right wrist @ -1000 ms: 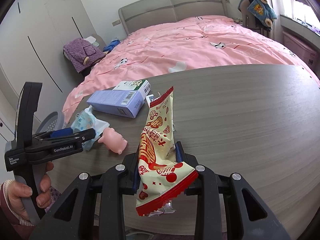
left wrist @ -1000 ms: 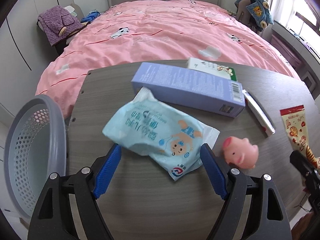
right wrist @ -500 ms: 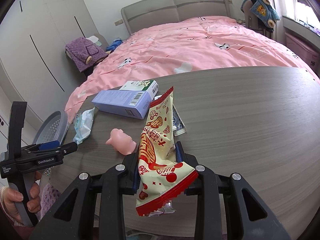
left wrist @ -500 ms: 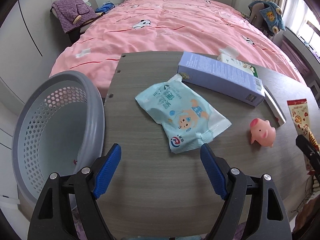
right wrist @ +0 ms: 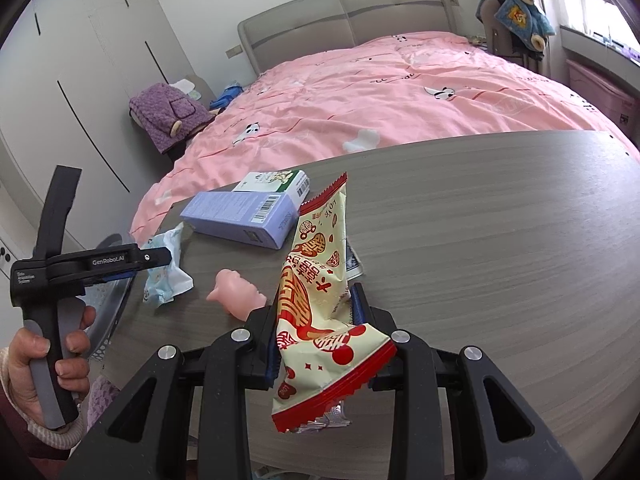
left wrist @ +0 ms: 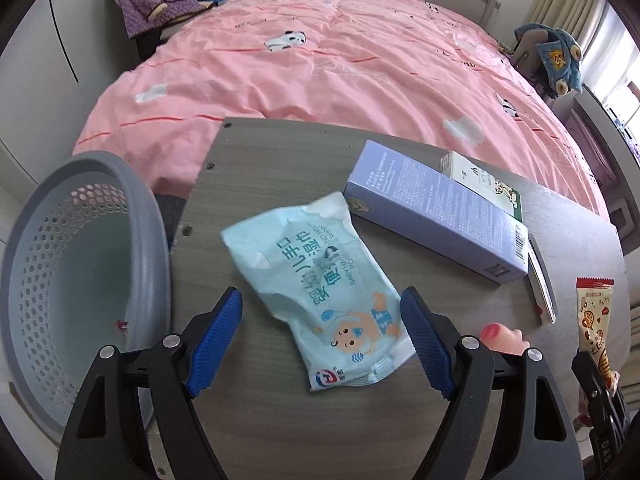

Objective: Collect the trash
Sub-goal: 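Grasp and lift the blue baby-wipes packet with the left gripper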

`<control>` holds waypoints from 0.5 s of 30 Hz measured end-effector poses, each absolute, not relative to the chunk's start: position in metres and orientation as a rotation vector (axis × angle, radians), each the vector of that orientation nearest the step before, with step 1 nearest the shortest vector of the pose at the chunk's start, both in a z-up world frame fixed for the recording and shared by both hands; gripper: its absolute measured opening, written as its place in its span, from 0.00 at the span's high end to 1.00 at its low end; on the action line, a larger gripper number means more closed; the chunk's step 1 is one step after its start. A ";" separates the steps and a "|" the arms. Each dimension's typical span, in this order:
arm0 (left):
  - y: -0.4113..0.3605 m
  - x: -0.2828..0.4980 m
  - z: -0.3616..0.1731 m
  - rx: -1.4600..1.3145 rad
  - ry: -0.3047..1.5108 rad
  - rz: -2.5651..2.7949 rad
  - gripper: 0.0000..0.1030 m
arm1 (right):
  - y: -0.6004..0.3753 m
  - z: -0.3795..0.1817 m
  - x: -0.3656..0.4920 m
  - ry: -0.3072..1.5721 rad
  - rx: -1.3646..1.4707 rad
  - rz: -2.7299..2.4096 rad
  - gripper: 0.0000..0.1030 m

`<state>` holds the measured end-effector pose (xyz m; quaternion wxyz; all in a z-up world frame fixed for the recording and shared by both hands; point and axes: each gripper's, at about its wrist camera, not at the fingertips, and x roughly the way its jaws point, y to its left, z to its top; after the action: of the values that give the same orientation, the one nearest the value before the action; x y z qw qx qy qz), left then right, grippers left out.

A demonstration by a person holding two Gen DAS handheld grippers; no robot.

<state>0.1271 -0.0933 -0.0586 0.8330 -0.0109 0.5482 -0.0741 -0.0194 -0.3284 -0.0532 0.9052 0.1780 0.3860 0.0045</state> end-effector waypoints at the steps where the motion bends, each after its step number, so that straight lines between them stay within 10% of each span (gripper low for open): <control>1: -0.094 0.128 -0.061 -0.025 1.168 -0.156 0.25 | -0.331 -0.054 -0.019 0.797 0.374 0.007 0.71; 15: -0.101 0.131 -0.075 -0.006 1.151 -0.169 0.29 | -0.337 -0.060 -0.018 0.803 0.396 0.011 0.71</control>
<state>0.1315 -0.1010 -0.0745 0.8355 -0.0027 0.5436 -0.0799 -0.0180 -0.3371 -0.0601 0.9014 0.1916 0.3881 0.0051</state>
